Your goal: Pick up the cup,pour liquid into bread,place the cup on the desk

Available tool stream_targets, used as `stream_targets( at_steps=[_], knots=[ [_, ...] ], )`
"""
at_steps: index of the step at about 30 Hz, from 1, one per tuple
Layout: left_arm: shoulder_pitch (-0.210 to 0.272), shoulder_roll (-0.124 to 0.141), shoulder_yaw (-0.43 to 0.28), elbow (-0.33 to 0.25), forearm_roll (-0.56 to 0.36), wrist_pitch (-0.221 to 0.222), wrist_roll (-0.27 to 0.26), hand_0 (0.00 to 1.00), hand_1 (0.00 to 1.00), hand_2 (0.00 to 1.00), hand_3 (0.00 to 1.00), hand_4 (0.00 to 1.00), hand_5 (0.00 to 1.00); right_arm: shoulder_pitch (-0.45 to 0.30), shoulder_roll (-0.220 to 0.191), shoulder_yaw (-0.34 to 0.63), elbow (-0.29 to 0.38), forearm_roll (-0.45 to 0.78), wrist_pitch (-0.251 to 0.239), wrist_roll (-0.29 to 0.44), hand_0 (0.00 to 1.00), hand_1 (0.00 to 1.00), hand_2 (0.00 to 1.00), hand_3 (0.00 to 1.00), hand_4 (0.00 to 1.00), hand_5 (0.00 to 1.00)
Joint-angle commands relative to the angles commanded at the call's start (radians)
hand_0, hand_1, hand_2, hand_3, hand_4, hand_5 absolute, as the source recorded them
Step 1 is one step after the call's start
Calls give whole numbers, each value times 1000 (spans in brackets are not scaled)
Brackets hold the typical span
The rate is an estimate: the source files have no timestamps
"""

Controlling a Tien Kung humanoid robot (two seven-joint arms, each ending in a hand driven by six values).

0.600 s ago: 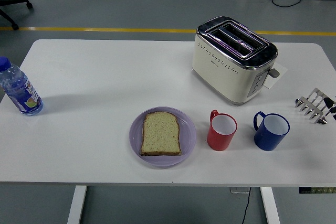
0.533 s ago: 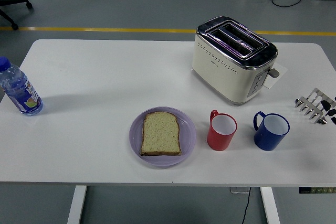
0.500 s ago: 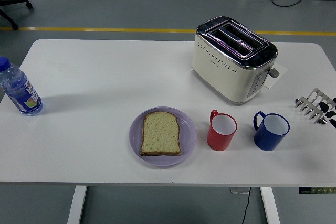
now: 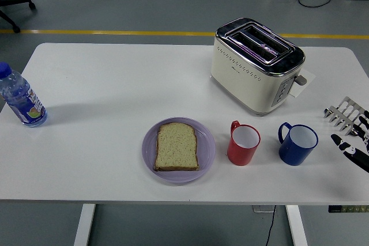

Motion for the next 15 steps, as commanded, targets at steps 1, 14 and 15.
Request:
stream_targets(
  at_steps=[1, 14, 15],
  knots=[
    [0, 0, 0, 0, 0, 0, 0, 643, 662, 680, 522, 247, 855, -2, 3, -8, -4, -1, -3, 6, 991, 923, 987, 998, 975, 199],
    [-2, 0, 2, 0, 1, 0, 0, 643, 663, 680, 523, 244, 853, 25, 24, -143, -62, -34, -50, 46, 990, 924, 991, 998, 978, 195],
    [-2, -1, 2, 0, 0, 0, 0, 643, 663, 680, 523, 244, 853, 29, 26, -150, -68, -34, -51, 48, 990, 924, 991, 998, 978, 195]
  ],
)
